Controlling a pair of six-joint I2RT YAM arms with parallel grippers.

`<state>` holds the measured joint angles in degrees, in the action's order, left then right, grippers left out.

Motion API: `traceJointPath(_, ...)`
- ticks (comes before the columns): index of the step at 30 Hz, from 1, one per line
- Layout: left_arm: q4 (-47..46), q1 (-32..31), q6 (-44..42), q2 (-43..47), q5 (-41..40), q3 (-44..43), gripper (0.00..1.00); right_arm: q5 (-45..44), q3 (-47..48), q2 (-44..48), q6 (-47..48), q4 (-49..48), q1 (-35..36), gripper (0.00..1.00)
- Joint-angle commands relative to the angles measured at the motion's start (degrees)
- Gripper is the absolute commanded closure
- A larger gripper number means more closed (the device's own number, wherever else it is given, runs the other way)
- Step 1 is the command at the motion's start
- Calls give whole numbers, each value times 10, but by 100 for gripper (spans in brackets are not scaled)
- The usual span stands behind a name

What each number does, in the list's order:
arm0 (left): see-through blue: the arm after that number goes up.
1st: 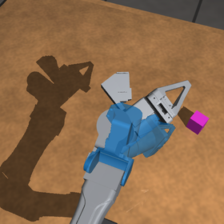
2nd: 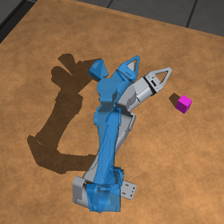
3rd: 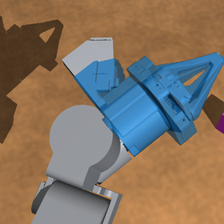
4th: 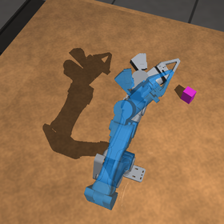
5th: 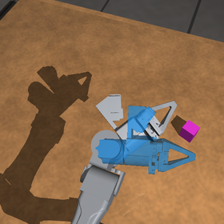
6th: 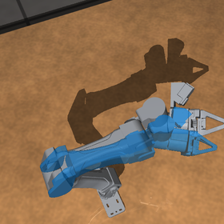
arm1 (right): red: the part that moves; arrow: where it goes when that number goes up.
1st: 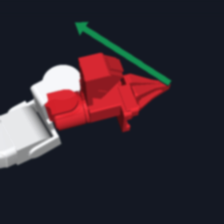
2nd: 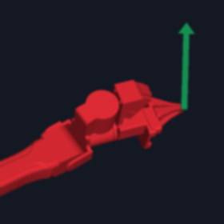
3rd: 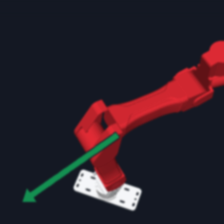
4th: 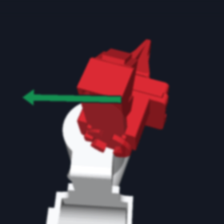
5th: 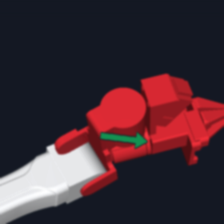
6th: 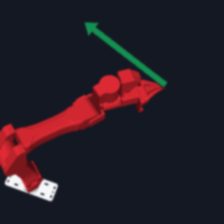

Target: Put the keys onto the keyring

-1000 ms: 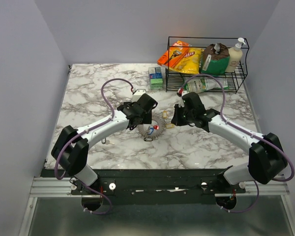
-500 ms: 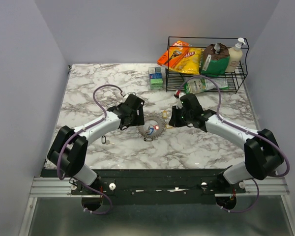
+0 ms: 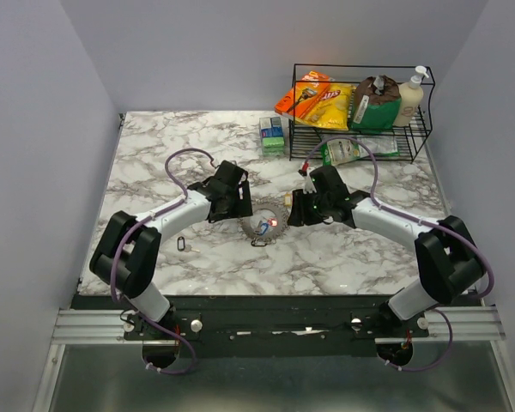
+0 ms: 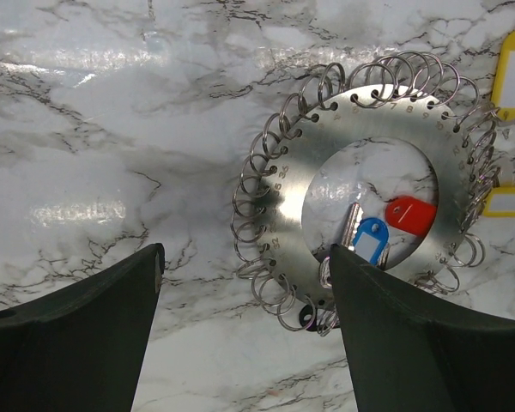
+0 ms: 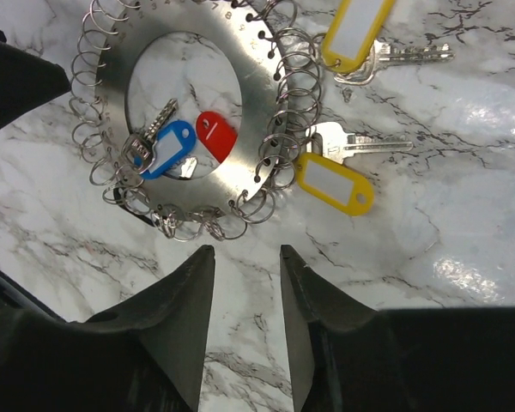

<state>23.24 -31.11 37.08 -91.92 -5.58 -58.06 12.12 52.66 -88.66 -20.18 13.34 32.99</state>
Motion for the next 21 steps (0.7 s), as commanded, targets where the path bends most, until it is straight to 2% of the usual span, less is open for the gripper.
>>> traceJointPath(1, -5, 3, -17, -11, 15, -14, 13, 38, 16, -12, -6, -3, 0, 50)
traceJointPath(8, -3, 8, -27, -8, 10, -11, 13, 44, 16, -20, -5, -7, 0, 35)
traceJointPath(21, -8, 23, -50, 23, 17, 20, 13, 68, 29, -34, 11, -7, 13, 35)
